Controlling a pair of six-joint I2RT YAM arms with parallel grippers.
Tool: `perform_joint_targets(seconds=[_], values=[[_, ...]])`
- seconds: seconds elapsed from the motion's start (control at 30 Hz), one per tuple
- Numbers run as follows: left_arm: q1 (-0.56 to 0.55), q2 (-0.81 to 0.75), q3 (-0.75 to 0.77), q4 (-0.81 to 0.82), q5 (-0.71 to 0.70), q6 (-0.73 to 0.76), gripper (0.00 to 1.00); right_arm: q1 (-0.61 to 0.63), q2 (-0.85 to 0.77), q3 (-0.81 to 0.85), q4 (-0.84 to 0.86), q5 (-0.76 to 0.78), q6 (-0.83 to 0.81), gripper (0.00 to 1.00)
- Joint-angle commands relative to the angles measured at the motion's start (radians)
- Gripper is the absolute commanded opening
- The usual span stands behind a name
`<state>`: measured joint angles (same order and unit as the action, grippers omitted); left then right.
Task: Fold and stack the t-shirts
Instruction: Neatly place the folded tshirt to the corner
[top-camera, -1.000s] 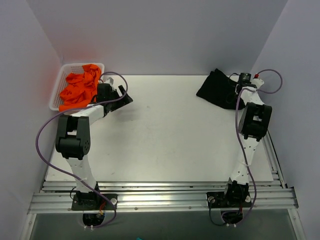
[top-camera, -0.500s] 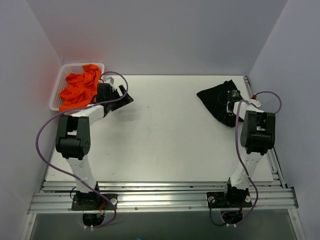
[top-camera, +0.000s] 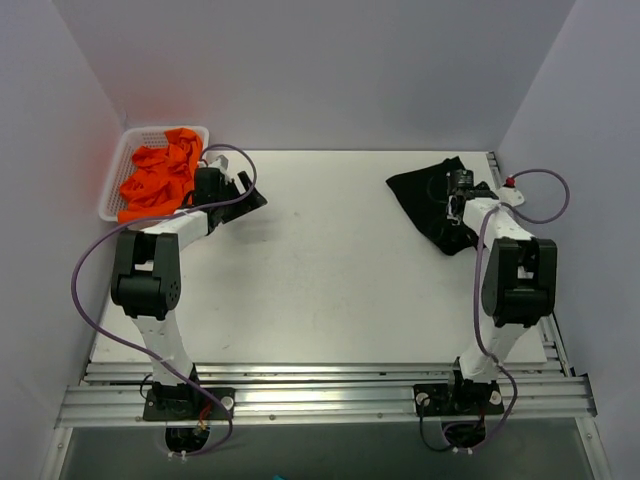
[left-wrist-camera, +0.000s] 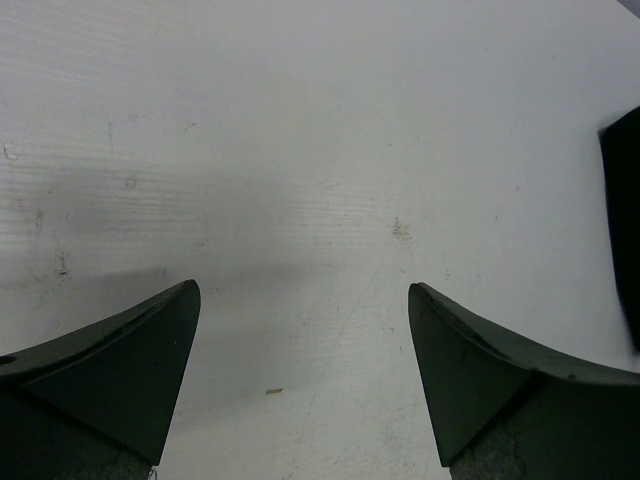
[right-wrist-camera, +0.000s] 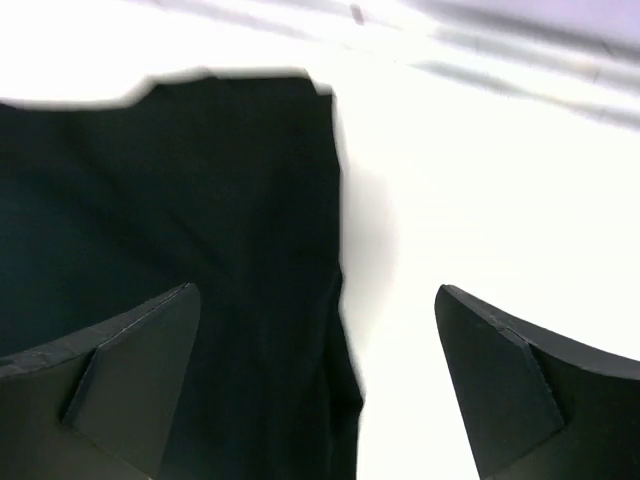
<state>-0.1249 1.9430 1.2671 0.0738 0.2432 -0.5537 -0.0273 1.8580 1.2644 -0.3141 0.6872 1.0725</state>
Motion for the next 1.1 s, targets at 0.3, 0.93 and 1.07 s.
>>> perform_joint_targets(seconds=[0.3, 0.93, 1.07], values=[[-0.004, -0.069, 0.005, 0.009, -0.013, 0.032, 0.94, 0.128, 0.01, 0.094, 0.305, -0.34, -0.299, 0.18], [0.004, -0.09, 0.0, -0.026, -0.042, 0.052, 0.94, 0.046, 0.447, 0.417, 0.201, -0.396, -0.295, 0.0], [0.004, -0.076, 0.012, -0.025, -0.044, 0.054, 0.94, 0.02, 0.516, 0.498, 0.172, -0.394, -0.301, 0.0]])
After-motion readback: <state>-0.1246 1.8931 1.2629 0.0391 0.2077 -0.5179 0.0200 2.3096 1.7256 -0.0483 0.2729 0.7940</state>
